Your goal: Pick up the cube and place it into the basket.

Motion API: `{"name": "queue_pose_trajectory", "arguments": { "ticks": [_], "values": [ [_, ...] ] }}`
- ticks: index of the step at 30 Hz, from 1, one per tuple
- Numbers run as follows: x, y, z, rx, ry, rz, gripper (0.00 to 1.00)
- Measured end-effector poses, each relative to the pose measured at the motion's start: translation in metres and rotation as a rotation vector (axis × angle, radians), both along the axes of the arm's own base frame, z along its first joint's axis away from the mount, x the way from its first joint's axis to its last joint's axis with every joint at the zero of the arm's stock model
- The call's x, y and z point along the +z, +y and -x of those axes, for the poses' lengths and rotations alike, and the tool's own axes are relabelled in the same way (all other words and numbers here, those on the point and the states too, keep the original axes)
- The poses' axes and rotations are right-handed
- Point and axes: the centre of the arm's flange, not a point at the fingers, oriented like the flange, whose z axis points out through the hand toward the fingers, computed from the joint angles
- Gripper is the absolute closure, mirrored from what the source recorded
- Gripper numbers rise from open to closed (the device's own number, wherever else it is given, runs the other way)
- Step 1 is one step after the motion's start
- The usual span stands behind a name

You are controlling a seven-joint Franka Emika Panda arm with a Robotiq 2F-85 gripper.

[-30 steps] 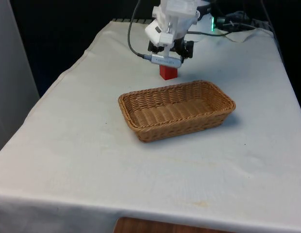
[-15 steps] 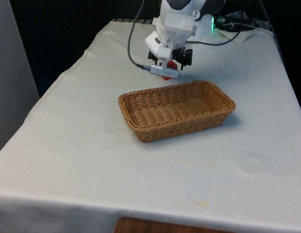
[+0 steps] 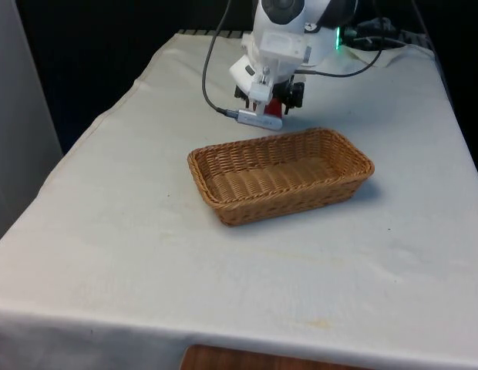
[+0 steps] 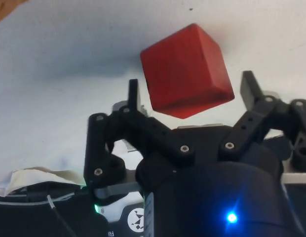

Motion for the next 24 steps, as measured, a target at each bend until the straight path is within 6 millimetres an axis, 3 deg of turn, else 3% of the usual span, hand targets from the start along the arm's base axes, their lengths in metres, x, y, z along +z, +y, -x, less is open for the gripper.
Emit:
{"name": "queue_pose_trajectory", "arguments": {
  "ticks": [5,6,7,21,23,24],
  "values": [
    [-0.001,0.000,-0.001,0.001,0.002,0.001,0.71],
    [-0.002,0.000,-0.001,0.001,0.003,0.002,0.71],
    [-0.002,0.000,0.000,0.001,0.005,0.002,0.81],
    [0.003,0.000,-0.002,0.001,0.001,0.001,0.84],
    [0.005,0.001,-0.003,0.001,0.001,0.000,0.86],
    [0.013,0.001,-0.004,-0.001,0.002,-0.003,0.94]
  ]
}}
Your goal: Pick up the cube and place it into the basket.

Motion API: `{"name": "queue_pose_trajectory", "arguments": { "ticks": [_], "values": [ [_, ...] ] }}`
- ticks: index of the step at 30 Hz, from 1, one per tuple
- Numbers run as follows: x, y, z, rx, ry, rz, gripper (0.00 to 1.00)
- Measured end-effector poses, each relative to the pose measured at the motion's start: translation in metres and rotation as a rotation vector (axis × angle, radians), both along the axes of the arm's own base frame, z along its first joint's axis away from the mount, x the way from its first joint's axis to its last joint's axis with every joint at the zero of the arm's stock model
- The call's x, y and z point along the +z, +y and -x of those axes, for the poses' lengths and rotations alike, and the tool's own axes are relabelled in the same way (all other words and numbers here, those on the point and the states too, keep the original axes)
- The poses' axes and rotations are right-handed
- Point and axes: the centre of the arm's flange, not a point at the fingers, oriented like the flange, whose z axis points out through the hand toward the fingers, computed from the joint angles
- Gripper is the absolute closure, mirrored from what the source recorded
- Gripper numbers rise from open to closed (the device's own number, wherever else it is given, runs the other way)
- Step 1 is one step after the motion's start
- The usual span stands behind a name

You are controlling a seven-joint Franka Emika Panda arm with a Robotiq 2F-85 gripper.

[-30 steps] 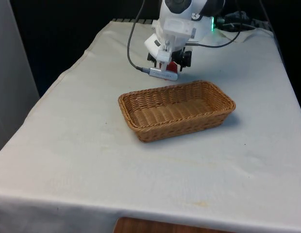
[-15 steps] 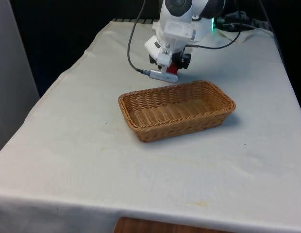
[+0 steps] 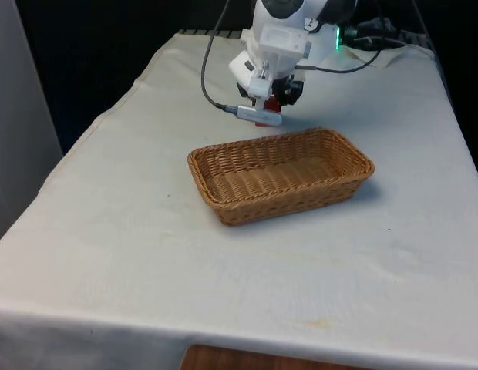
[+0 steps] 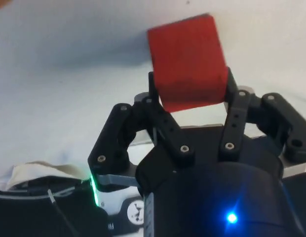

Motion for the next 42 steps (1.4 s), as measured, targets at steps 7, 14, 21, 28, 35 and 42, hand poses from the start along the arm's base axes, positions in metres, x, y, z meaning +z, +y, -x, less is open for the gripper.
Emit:
{"name": "queue_pose_trajectory", "arguments": {
  "ticks": [7,14,21,28,35,42],
  "values": [
    [0.024,0.000,-0.002,-0.003,-0.002,-0.005,0.95],
    [0.048,-0.003,-0.008,-0.009,0.001,-0.008,0.95],
    [0.065,-0.009,-0.018,-0.018,0.006,-0.007,0.95],
    [0.085,-0.018,-0.032,-0.026,0.019,-0.005,0.95],
    [0.102,-0.019,-0.042,-0.033,0.029,0.000,0.95],
    [0.106,-0.019,-0.051,-0.030,0.014,0.000,0.95]
  ]
}}
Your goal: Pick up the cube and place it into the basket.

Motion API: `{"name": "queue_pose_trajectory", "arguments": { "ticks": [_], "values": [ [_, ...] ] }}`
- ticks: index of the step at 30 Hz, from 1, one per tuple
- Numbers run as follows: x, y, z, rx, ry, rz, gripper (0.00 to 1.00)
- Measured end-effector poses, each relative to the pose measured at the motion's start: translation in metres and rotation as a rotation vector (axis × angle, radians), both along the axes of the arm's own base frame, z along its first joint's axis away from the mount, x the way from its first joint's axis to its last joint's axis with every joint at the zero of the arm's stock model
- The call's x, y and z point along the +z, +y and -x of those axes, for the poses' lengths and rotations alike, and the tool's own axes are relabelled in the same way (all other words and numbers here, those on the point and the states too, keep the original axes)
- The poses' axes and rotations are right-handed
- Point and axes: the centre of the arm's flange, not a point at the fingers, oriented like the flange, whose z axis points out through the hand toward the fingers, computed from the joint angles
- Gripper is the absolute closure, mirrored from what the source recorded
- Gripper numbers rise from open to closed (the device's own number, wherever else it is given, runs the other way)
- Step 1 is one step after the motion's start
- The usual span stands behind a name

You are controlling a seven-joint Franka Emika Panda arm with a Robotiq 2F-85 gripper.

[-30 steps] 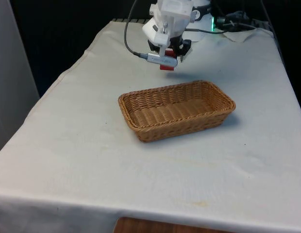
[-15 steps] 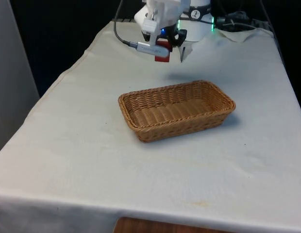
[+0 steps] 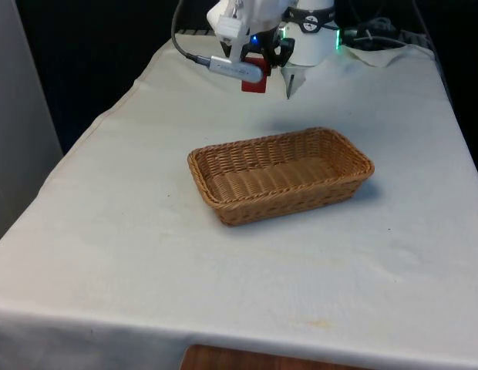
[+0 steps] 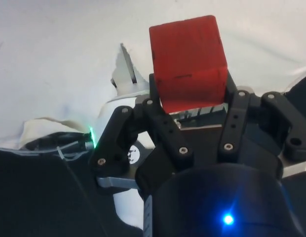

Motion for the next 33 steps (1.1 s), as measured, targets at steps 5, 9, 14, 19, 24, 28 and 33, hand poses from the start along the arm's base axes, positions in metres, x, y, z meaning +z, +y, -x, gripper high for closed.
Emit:
{"name": "queue_pose_trajectory", "arguments": {
  "ticks": [5,9,14,19,24,28,33],
  "values": [
    [-0.003,0.000,-0.016,-0.005,-0.012,-0.007,0.95],
    [-0.003,0.000,-0.026,-0.011,-0.026,-0.018,0.95],
    [-0.002,0.000,-0.033,-0.020,-0.055,-0.028,0.95],
    [-0.002,0.000,-0.037,-0.028,-0.088,-0.035,0.95],
    [-0.001,0.000,-0.040,-0.035,-0.114,-0.039,0.95],
    [-0.001,-0.001,-0.043,-0.039,-0.142,-0.042,0.95],
    [0.002,-0.002,-0.045,-0.041,-0.164,-0.041,0.95]
  ]
}}
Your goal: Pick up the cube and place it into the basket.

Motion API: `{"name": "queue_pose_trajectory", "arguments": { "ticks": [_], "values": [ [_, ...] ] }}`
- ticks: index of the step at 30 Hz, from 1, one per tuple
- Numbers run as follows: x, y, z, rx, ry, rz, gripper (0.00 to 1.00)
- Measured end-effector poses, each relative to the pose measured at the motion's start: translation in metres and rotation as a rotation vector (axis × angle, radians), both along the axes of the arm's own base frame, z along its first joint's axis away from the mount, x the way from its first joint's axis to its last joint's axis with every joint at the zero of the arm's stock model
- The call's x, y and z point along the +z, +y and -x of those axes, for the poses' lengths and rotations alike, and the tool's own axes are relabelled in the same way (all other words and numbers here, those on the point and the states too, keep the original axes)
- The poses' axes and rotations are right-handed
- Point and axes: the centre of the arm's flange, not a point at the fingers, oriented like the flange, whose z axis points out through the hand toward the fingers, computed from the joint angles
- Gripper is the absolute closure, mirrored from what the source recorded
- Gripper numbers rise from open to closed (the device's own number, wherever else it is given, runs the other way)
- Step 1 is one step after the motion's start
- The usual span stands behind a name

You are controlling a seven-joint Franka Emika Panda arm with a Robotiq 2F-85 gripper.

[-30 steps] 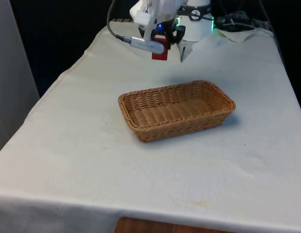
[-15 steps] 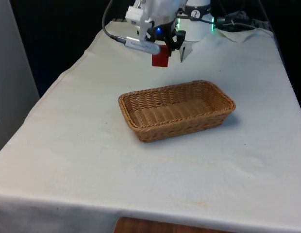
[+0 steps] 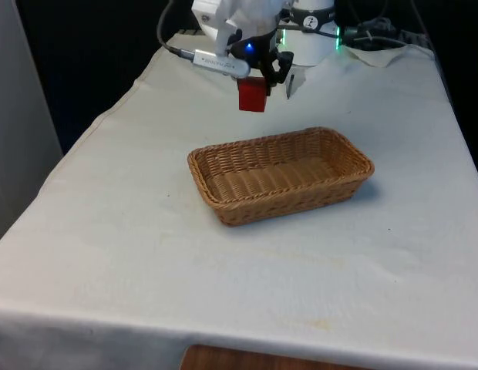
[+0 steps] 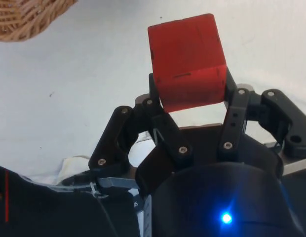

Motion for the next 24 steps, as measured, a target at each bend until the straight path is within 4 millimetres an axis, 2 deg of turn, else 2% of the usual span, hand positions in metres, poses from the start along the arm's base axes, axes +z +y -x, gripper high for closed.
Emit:
{"name": "queue_pose_trajectory", "arguments": {
  "ticks": [9,24],
  "values": [
    [0.011,-0.001,-0.005,-0.002,-0.050,0.000,0.95],
    [0.031,-0.001,-0.030,-0.012,-0.134,0.013,0.95]
  ]
}}
